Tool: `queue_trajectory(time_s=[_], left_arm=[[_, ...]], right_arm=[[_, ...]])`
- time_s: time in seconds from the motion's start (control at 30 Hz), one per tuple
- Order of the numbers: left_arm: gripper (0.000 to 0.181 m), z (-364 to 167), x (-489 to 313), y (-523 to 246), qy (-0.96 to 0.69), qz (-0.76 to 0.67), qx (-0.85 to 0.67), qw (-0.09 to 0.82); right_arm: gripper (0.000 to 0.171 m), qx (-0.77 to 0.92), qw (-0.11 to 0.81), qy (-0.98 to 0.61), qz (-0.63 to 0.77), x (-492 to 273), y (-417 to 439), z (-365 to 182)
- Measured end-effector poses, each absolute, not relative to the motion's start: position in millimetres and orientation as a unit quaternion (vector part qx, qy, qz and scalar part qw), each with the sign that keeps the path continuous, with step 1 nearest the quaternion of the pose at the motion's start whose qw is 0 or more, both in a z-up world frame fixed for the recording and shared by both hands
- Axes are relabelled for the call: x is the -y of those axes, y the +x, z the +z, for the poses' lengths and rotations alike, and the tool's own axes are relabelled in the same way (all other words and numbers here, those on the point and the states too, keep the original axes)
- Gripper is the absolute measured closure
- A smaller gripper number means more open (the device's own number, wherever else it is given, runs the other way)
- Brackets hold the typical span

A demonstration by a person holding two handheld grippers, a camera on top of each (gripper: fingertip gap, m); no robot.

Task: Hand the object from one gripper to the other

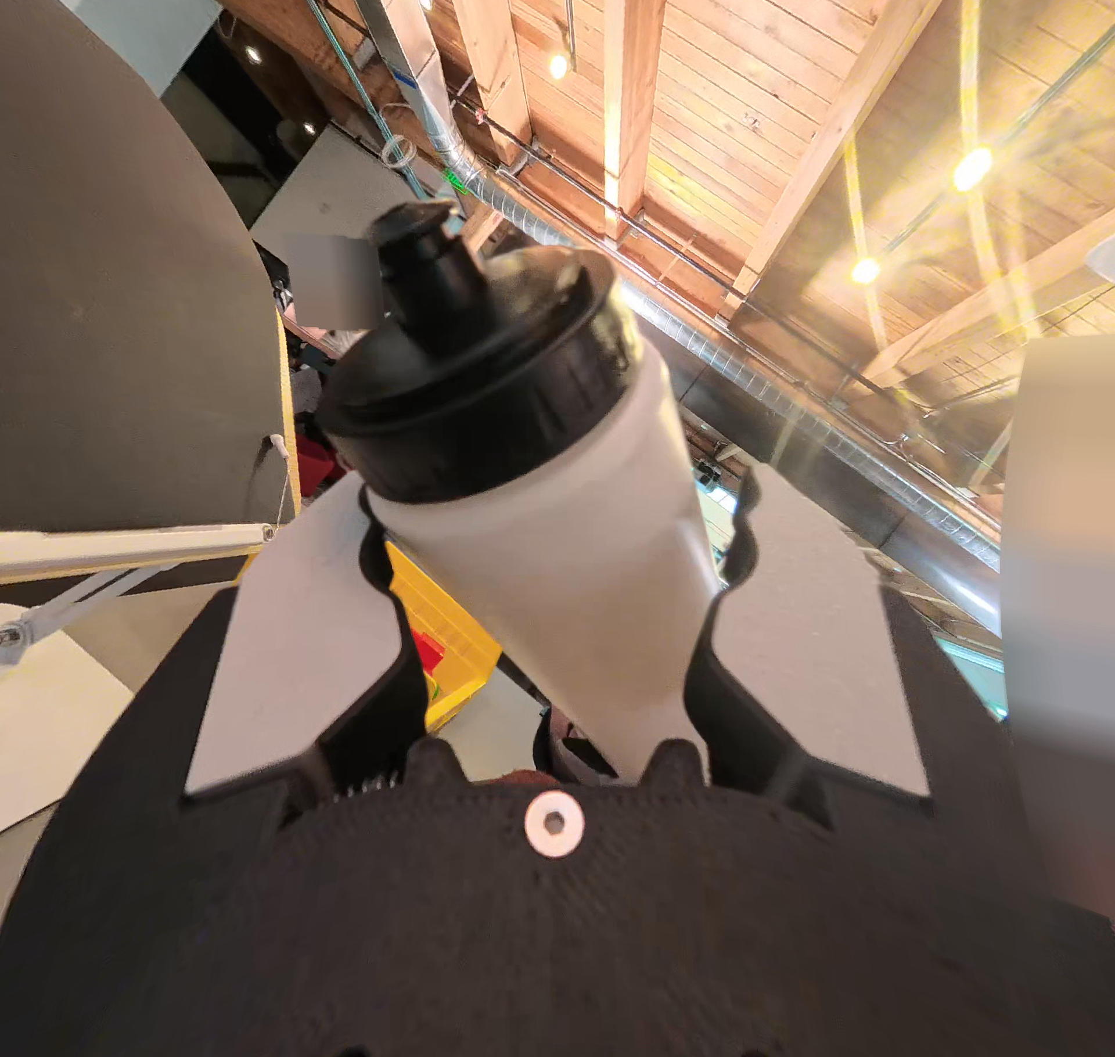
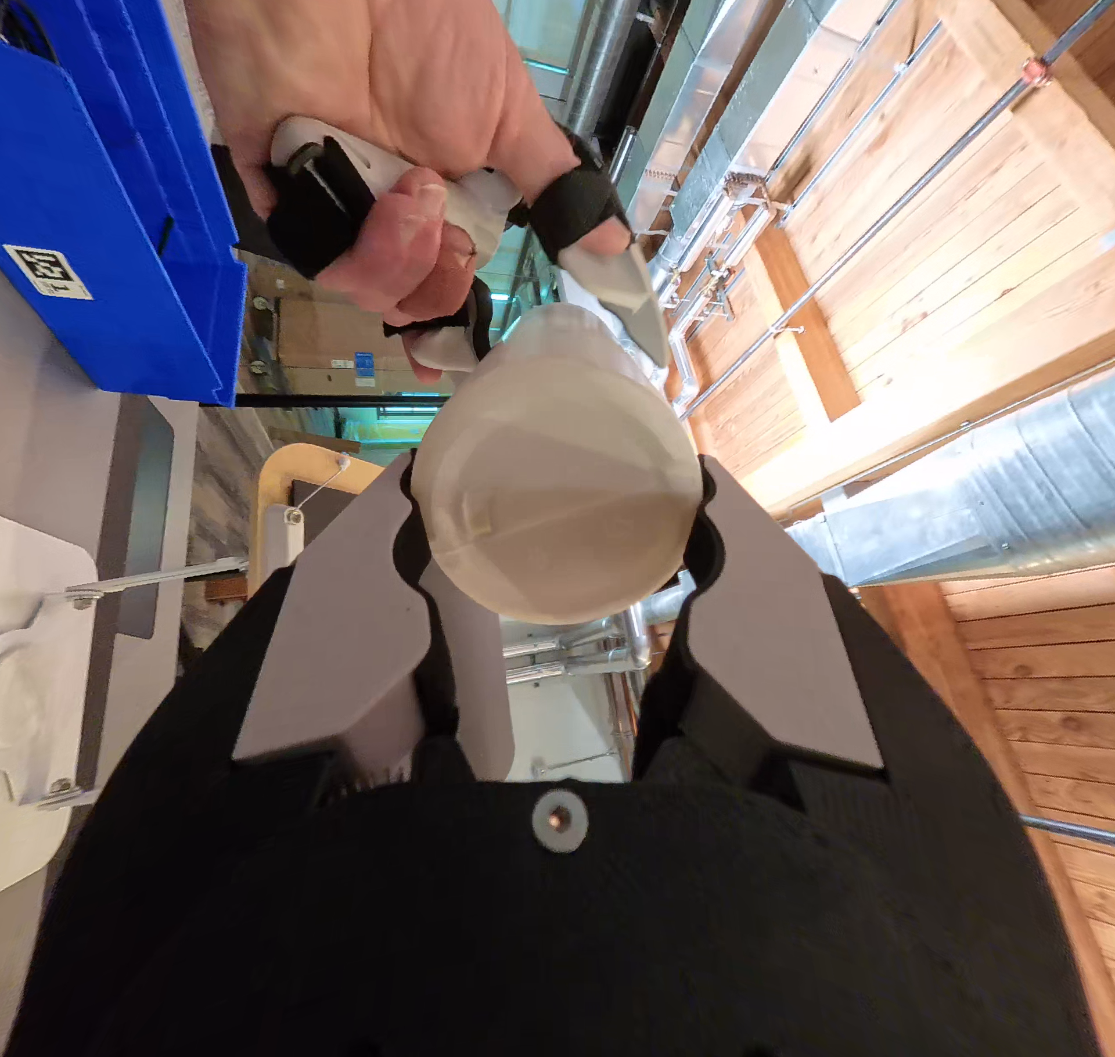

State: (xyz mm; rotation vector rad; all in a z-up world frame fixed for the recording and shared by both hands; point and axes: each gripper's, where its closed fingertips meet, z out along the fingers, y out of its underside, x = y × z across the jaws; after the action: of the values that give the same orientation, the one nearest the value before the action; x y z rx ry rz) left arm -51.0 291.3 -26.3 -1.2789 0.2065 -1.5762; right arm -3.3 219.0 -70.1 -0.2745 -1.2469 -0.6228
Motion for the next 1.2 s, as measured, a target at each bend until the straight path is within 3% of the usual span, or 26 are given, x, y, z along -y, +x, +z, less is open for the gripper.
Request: queue_trajectory(time_s=[0.03,0.7,0.9,1.07,1.2], left_arm=[[0.083,-26,-292,-52,-0.53,-0.661,-0.088,0.523],[0.089,-19,-289,-67,-0.498,-0.635,-0.117,0.579],[0.091,-17,-281,-79,-0.523,-0.536,-0.192,0.634],[0.091,-18,-270,-67,-0.547,-0.439,-0.276,0.657],[0.091,-21,-260,-49,-0.546,-0.398,-0.33,0.66]], right_arm=[[0.086,0.572,0.758,-0.124,-0.287,-219,-4,-70],[0.088,0.587,0.769,-0.162,-0.196,-223,-3,-96],[0.09,0.586,0.764,-0.272,0.007,-223,23,-77],[0.098,0.601,0.704,-0.34,0.169,-225,18,-42],[0.087,0.579,0.644,-0.366,0.34,-223,5,-5]])
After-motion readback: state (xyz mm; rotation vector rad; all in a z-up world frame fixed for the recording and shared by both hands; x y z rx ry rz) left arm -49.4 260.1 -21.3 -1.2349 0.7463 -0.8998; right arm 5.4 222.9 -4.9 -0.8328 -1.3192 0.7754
